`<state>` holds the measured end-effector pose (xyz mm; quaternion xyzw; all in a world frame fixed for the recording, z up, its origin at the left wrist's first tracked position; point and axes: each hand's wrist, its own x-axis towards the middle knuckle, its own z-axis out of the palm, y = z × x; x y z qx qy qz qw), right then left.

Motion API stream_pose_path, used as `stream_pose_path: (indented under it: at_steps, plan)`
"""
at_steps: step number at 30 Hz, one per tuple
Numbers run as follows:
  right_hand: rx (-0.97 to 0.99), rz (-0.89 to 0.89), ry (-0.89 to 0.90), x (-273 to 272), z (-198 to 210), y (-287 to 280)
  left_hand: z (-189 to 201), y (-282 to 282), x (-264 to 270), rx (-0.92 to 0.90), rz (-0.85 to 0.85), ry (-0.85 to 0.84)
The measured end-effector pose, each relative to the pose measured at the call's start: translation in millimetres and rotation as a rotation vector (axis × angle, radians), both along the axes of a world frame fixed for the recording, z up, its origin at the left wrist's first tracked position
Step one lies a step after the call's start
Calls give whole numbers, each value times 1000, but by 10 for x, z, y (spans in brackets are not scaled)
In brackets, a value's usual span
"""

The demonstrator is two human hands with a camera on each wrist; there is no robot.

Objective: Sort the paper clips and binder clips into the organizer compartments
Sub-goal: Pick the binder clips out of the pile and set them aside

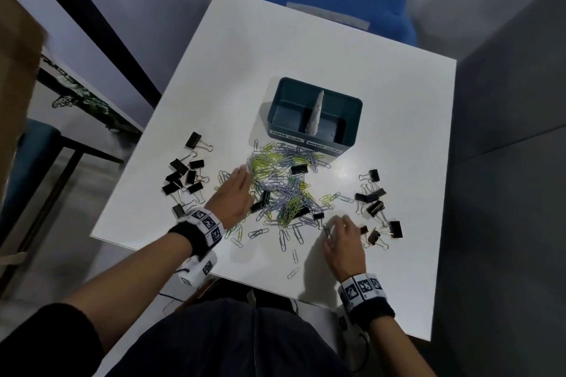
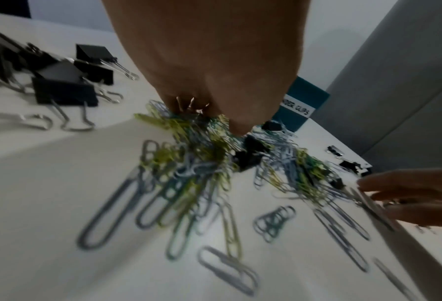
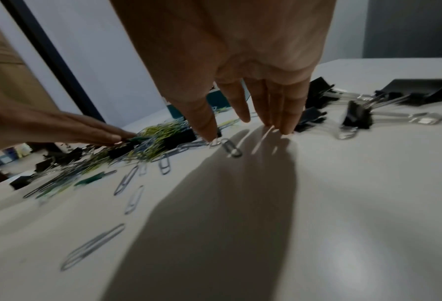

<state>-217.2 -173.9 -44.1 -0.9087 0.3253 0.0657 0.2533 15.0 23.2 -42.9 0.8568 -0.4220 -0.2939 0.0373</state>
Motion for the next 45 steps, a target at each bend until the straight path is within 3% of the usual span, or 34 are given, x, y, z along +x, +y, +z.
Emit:
stream_pose_path:
  at_steps: [3,7,11,17,24,29,32,36,38,45]
  plan:
    - [37,104,0,100,-33,103,-61,-3,-113,-65,-55,43]
    - [-17,179,4,141,18,90,-36,137,-188,-120,3,-64]
    - [-99,94,-10,-40,58,22,-48,323,-189,-103,95,-86]
    - [-136,30,41,-203,16,-135,-78,229,-303,-70,19,0]
    - [51,-23,6,263,4,-196,-84,84,-378,-92,84,-12]
    - [120,116,-96,576,71,-20,-12,-58,-431,-67,51,32]
    - [45,136,-122,558,89,21,87,-160,-475,-128,12,-73]
    - [-28,26,1,405,62,-3,194,-327,-495,-75,113,-197]
    - [-11,29,62,360,60,36,183,-359,-483,-49,184,-152]
    - [-40,27,64,490,-37,63,52,-430,-454,-84,141,-73]
